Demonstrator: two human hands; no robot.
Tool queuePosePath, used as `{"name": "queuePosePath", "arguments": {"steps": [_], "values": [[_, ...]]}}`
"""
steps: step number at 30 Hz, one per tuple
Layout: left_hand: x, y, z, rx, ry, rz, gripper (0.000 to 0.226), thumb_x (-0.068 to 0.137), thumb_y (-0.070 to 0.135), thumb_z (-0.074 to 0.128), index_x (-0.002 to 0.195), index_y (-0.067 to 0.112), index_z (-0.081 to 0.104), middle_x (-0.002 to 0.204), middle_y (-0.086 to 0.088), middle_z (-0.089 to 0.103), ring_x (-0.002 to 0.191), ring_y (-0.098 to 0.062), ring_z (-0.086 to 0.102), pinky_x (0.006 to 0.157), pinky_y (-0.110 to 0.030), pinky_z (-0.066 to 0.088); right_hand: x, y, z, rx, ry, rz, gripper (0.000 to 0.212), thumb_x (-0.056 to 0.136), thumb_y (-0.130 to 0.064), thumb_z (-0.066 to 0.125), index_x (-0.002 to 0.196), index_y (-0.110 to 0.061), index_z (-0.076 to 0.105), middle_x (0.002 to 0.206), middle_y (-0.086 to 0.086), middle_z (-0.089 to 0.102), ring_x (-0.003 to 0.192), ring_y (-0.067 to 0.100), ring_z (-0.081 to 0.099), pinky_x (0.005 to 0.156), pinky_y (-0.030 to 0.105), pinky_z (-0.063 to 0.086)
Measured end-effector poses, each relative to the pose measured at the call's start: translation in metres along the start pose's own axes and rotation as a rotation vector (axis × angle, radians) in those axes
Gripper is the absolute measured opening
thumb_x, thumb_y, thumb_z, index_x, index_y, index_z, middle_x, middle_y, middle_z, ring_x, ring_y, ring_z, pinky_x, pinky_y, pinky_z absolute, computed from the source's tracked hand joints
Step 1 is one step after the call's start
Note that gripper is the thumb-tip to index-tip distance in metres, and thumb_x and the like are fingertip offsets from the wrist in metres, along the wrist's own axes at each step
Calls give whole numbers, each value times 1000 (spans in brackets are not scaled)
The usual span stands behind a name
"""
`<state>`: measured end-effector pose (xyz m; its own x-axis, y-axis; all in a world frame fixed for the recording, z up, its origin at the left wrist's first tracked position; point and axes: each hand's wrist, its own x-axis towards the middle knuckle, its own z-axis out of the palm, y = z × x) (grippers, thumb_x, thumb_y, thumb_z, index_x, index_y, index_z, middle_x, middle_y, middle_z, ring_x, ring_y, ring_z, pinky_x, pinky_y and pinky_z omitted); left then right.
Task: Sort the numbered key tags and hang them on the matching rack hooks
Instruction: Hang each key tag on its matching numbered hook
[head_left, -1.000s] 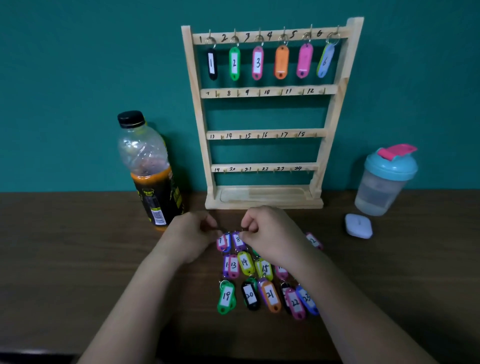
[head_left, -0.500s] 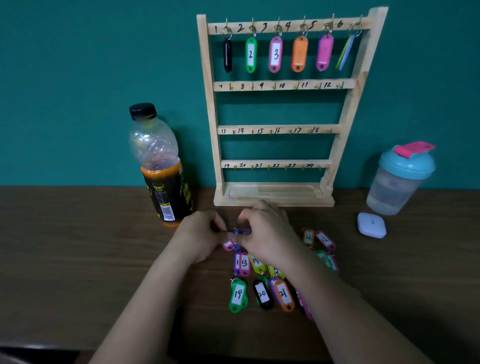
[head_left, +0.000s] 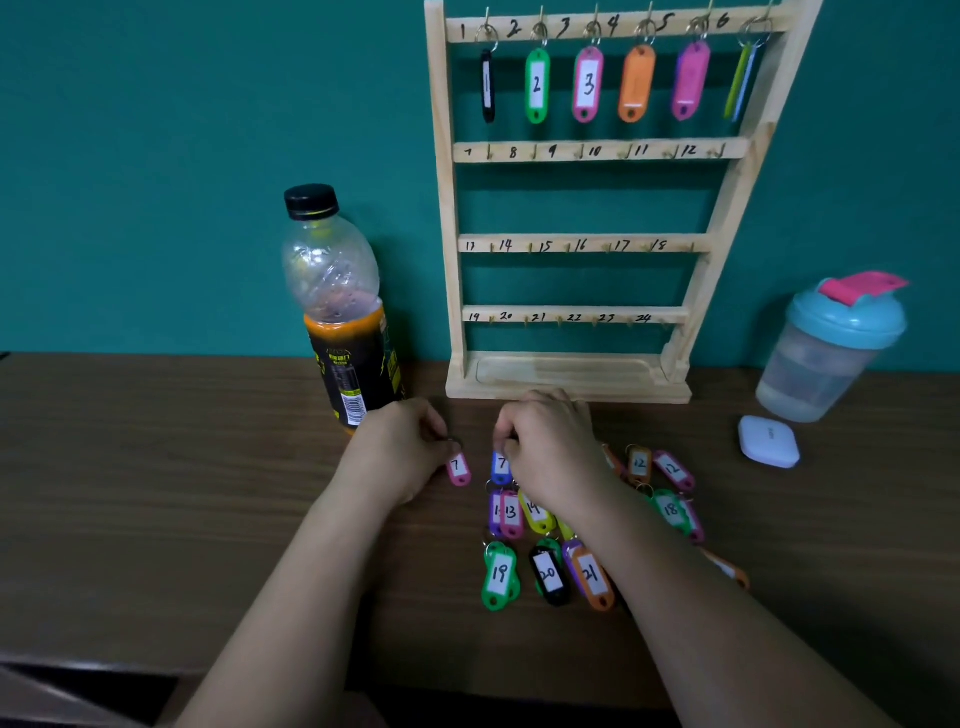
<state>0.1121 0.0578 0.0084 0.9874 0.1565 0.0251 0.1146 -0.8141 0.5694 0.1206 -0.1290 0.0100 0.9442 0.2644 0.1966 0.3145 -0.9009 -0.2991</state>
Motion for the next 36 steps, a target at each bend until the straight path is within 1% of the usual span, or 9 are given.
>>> {"name": "queuePosePath", "arguments": {"steps": [5, 8, 10, 13, 15, 20, 26, 30, 36], "values": [[1, 0, -1, 35, -37, 19, 9, 89, 30, 81, 84, 33, 74, 93, 13, 69, 90, -7, 61, 66, -23, 44, 2, 1, 3, 28, 19, -18, 13, 100, -29, 71, 112, -34, 74, 112, -10, 72, 117, 18, 57, 106, 43, 41], [0, 0, -1, 12, -53, 45, 13, 90, 27, 81, 79, 33, 75, 89, 14, 71, 89, -4, 63, 65, -17, 42, 2, 4, 8, 192, 11, 6, 15, 98, -19, 75, 109, -29, 74, 99, -11, 74, 102, 11, 66, 102, 40, 51], [-1, 1, -3, -29, -44, 75, 15, 89, 27, 82, 77, 33, 76, 86, 15, 73, 90, -2, 64, 70, -18, 45, 3, 6, 7, 364, 4, 38, 19, 96, -12, 76, 109, -25, 72, 92, -11, 73, 90, 5, 68, 88, 31, 58], [-2, 5, -7, -160, -20, 132, 13, 86, 35, 86, 78, 30, 76, 80, 14, 75, 84, -2, 67, 77, -27, 54, 4, 6, 0, 486, 80, 55, 17, 94, -13, 79, 105, -23, 72, 89, -13, 72, 82, -3, 66, 70, 11, 47], [-3, 12, -12, -259, -6, 176, 14, 84, 36, 88, 80, 28, 76, 79, 12, 75, 80, -6, 69, 75, -30, 54, 5, 6, -7, 527, 164, 40, 16, 92, -15, 81, 103, -24, 73, 88, -14, 72, 83, -5, 65, 68, 8, 46], [4, 33, -33, -340, 123, 274, 6, 90, 28, 83, 86, 31, 81, 81, 10, 78, 79, -9, 72, 77, -33, 59, 12, 0, -43, 624, 314, -23, 15, 93, -15, 80, 102, -24, 72, 88, -14, 72, 86, -4, 68, 77, 12, 54], [17, 58, -66, -404, 238, 356, 13, 99, 26, 73, 105, 30, 83, 93, 19, 79, 89, 4, 72, 81, -19, 55, 49, -15, -102, 627, 436, -130, 14, 92, -14, 81, 99, -23, 73, 87, -14, 72, 85, -4, 68, 74, 10, 53], [24, 79, -93, -468, 290, 334, 11, 96, 22, 75, 93, 29, 83, 82, 12, 79, 82, -6, 73, 76, -24, 55, 80, -24, -136, 619, 548, -178, 12, 92, -13, 81, 98, -21, 74, 85, -13, 73, 80, -3, 68, 71, 9, 53], [32, 100, -117, -457, 362, 373, 11, 93, 23, 79, 83, 27, 81, 66, 6, 73, 63, -5, 64, 60, -14, 45, 121, -36, -163, 612, 650, -219, 10, 92, -11, 77, 93, -19, 73, 78, -12, 71, 72, -1, 67, 70, 25, 60]]}}
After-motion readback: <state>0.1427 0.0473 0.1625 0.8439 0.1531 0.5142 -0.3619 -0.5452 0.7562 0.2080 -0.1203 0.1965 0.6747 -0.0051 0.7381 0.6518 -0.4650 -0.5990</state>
